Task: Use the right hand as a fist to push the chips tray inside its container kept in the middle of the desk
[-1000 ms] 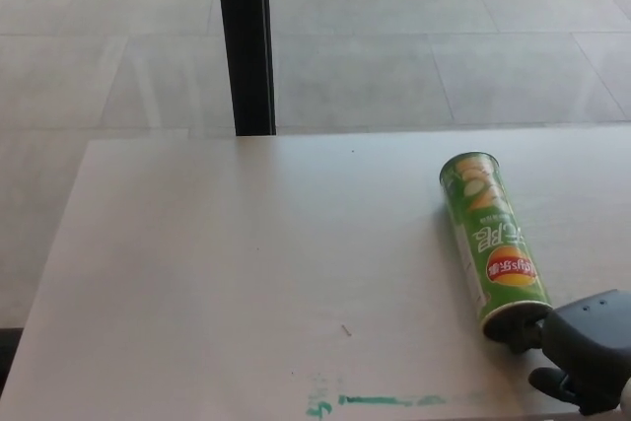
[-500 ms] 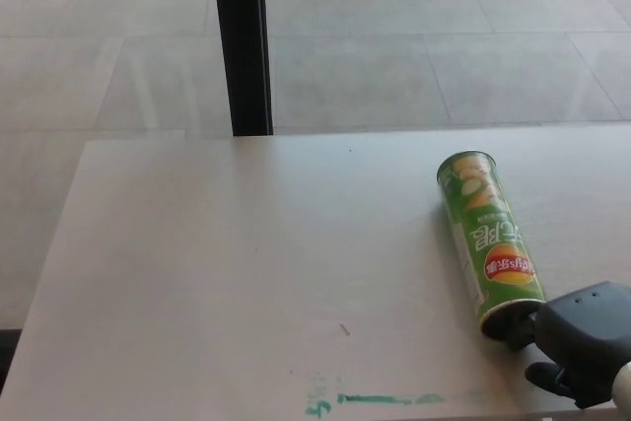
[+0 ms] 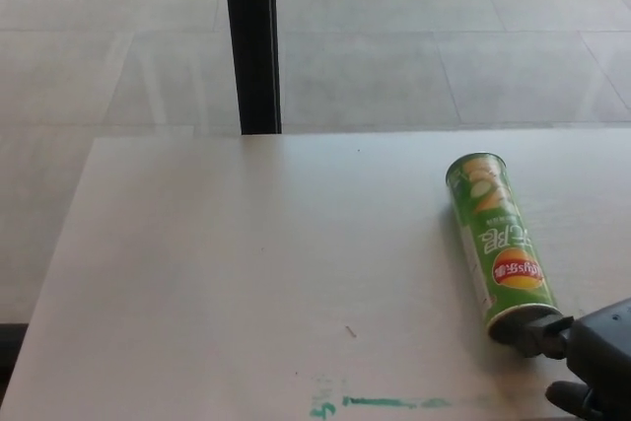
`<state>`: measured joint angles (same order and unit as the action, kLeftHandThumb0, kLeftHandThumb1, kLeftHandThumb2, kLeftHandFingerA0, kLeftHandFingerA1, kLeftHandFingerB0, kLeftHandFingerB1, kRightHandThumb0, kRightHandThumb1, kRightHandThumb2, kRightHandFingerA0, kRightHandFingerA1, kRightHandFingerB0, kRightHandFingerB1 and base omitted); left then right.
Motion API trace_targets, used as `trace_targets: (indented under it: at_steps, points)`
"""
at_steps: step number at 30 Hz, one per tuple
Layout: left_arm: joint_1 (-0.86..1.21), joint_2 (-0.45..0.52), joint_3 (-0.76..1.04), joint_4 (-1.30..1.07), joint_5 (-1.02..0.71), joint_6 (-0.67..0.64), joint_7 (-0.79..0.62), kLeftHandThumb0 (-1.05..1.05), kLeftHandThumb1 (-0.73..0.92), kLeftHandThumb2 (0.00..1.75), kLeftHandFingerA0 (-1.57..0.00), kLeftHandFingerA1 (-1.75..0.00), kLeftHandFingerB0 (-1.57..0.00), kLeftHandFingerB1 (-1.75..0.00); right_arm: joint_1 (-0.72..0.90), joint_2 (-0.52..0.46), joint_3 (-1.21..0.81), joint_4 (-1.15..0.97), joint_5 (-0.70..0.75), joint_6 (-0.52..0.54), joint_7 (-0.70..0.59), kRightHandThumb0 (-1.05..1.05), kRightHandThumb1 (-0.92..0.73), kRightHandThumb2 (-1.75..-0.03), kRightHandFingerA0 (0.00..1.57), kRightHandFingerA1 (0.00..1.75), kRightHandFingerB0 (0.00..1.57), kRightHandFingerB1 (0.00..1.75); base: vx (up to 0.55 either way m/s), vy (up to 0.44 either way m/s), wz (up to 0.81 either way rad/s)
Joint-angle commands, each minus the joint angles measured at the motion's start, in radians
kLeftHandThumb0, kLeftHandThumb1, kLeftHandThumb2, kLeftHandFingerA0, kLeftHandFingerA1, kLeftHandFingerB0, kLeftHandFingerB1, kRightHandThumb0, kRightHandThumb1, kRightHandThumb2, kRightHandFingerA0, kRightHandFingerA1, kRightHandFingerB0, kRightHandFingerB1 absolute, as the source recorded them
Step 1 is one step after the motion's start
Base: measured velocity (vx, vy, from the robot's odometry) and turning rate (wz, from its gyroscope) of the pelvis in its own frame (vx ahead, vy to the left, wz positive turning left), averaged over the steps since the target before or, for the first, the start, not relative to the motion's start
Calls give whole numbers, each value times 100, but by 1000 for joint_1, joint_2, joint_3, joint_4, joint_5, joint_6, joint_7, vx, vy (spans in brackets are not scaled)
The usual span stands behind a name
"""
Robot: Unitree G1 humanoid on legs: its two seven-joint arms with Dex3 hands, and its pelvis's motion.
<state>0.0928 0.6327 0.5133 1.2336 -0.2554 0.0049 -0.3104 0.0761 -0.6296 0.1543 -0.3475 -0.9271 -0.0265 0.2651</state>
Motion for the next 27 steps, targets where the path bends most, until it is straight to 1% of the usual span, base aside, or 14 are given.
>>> trace_targets:
  at_steps: [1,5,6,7,10,12,15,16,17,20,21,23,26,27]
  points:
    - [14,18,0,-8,-1,-4,17,-42,35,144,-42,-91,-21,-75,93,-48,-132,-119,168,-62,31,-62,-79,-64,102,92,55,42,0,0,0]
    - [17,21,6,2,-7,-4,0,-42,32,147,-43,-93,-18,-75,122,-69,-301,-190,257,-105,9,-64,-78,-63,103,87,58,44,0,0,0]
    - [25,20,3,-11,-6,-8,-6,-31,26,171,-41,-102,-20,-82,115,-78,-333,-213,267,-76,49,-64,-79,-63,99,87,55,44,0,0,0]
    - [27,20,3,-14,-6,-9,-7,-42,31,146,-46,-95,-19,-76,108,-87,-371,-212,293,-94,43,-62,-78,-63,98,93,56,44,0,0,0]
    - [27,17,6,-16,-8,-8,-2,-42,31,147,-44,-94,-18,-75,83,-106,-438,-221,302,-81,61,-66,-81,-64,96,102,57,43,0,0,0]
    - [23,18,-3,-11,2,-6,9,-40,35,146,-42,-91,-22,-76,46,-116,-542,-164,356,-75,35,-62,-76,-63,104,76,62,43,0,0,0]
    - [27,13,-5,-10,3,-12,7,-40,35,146,-42,-91,-22,-76,43,-119,-569,-154,359,-69,46,-62,-76,-63,104,76,62,43,0,0,0]
    - [24,12,5,-5,-8,-7,-1,-41,35,146,-39,-90,-18,-74,43,-116,-616,-112,366,-64,22,-61,-76,-63,104,79,60,42,0,0,0]
    - [27,10,3,-8,-6,-9,-2,-33,26,172,-40,-102,-26,-87,48,-111,-641,-73,370,-77,-4,-62,-78,-63,105,83,63,43,0,0,0]
    - [31,6,4,-7,-8,-11,2,-32,25,172,-40,-102,-24,-85,64,-88,-697,24,393,-114,-53,-61,-78,-64,108,82,62,44,0,0,0]
    - [37,5,13,-19,-19,-3,-10,-18,59,133,-51,-87,-32,-76,80,-70,-721,111,373,-124,-117,-62,-77,-64,108,78,61,43,0,0,0]
    - [37,7,5,-24,-10,-8,-7,-17,60,134,-50,-86,-31,-74,103,-7,-777,244,384,-141,-241,-62,-79,-64,106,76,59,42,0,0,0]
    - [39,4,11,-23,-16,-11,-15,-18,58,133,-51,-87,-31,-74,107,27,-806,338,406,-152,-296,-64,-82,-65,101,69,57,42,0,0,0]
    - [36,7,6,-20,-10,-9,-13,-42,35,148,-45,-95,-21,-77,115,70,-829,420,404,-178,-399,-63,-80,-64,103,65,62,44,0,0,0]
